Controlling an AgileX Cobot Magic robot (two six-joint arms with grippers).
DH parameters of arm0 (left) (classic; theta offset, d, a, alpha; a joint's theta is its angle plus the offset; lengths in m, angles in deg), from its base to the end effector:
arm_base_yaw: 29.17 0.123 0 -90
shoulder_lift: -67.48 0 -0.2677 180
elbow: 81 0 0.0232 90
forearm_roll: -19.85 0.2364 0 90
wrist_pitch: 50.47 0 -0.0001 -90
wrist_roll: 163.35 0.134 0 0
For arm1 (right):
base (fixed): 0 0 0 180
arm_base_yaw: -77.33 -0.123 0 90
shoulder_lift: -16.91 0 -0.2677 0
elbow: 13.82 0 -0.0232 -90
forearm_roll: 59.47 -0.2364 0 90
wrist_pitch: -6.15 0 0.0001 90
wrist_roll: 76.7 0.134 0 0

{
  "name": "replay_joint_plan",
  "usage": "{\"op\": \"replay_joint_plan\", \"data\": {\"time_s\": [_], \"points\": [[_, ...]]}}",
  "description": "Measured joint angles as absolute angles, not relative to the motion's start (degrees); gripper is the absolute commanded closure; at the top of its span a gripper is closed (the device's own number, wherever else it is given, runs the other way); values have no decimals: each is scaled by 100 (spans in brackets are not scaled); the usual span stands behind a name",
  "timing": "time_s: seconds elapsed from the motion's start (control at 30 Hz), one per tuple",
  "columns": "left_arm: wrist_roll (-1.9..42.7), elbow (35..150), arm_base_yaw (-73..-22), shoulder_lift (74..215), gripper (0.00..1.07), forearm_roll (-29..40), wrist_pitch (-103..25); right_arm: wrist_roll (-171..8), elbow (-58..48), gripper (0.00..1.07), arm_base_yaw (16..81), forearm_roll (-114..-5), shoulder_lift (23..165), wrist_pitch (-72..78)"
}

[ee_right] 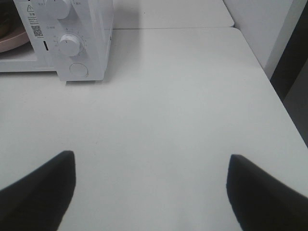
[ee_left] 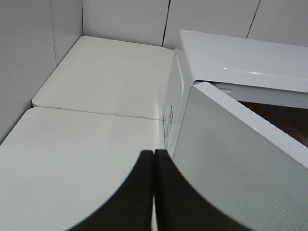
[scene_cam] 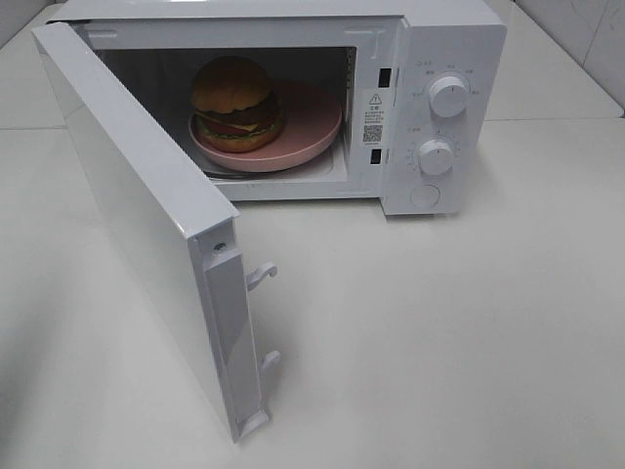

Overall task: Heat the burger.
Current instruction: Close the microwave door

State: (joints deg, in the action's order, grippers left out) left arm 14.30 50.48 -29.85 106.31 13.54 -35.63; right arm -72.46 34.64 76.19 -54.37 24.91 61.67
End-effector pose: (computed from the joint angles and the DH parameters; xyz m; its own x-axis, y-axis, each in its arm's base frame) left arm 0.1574 -0.0057 0.2968 -0.2132 -0.1444 -0.9663 0.0081 0.9887 -0.1495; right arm 0.0433 -0.0090 0.2603 -0.3713 0.0161 -0.9284 0.0569 0.9984 -0.0055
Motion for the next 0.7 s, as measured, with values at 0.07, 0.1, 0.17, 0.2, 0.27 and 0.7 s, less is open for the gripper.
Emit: {"op": "replay_joint_plan", "data": {"time_s": [0.07, 0.1, 0.17, 0.2, 0.27, 0.7], "points": [[1430, 4928, -2985, 10849, 107, 1354, -4039, -7246, 3464, 31, 7619, -5437, 2491, 6167], [1430, 4854, -2985, 10963, 107, 1354, -4279, -7246, 3464, 31, 7619, -5437, 2491, 6167], [1430, 4705, -2985, 11153, 107, 1354, -4715, -7246, 3464, 31, 7619, -5437, 2491, 6167], [1430, 4624, -2985, 11256, 107, 1354, -4915, -7246, 3464, 31, 7619, -5437, 2491, 6167], [1430, 4435, -2985, 11462, 107, 1354, -5442, -7246, 3464, 31, 7619, -5437, 2491, 6167], [1293, 3542, -2985, 13152, 107, 1985, -8703, -7274, 3464, 32, 7619, -5465, 2491, 6167]]}}
